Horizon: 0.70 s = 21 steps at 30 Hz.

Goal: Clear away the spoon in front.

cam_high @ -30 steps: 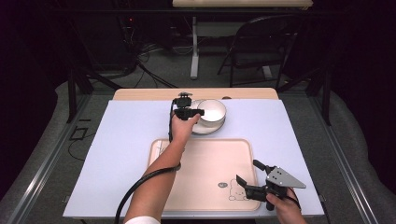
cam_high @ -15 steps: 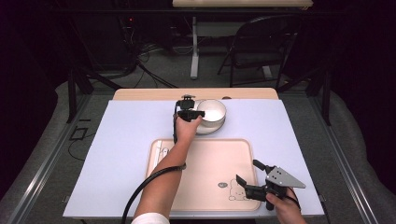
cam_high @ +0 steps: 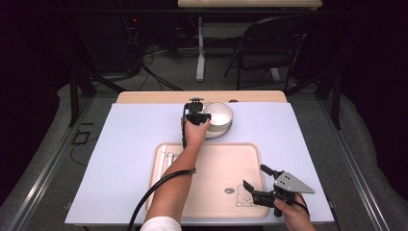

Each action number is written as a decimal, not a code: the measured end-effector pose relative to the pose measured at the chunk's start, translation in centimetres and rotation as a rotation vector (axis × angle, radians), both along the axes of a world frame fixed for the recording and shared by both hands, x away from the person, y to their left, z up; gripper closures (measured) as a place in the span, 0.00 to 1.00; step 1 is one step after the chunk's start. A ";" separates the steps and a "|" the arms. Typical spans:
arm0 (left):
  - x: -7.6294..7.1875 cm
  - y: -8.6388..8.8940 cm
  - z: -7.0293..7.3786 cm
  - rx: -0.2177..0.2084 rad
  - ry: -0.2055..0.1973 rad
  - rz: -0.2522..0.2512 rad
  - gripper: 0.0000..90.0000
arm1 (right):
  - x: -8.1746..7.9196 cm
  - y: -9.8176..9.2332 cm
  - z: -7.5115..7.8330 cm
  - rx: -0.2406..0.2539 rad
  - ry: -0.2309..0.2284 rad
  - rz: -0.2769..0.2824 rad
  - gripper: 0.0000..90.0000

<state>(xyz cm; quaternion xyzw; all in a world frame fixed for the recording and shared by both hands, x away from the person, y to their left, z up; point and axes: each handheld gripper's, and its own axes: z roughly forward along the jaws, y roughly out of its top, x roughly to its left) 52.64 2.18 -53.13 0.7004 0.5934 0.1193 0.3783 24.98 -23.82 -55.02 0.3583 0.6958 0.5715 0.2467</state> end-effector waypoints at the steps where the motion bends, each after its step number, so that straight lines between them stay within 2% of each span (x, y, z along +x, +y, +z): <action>1: 0.0 -0.1 -0.1 -0.001 -0.001 0.004 0.81 | 0.0 0.0 0.0 0.001 0.001 -0.001 0.15; 12: 0.5 -0.3 0.2 0.012 0.041 0.035 0.89 | 0.0 0.0 0.0 -0.001 0.000 0.000 0.15; 15: 0.7 -0.2 0.3 0.017 0.055 0.028 0.90 | 0.0 0.0 0.0 -0.001 0.001 -0.001 0.15; 21: 0.9 0.0 0.6 -0.014 0.104 0.041 0.91 | 0.1 -0.1 0.0 -0.003 0.000 -0.002 0.15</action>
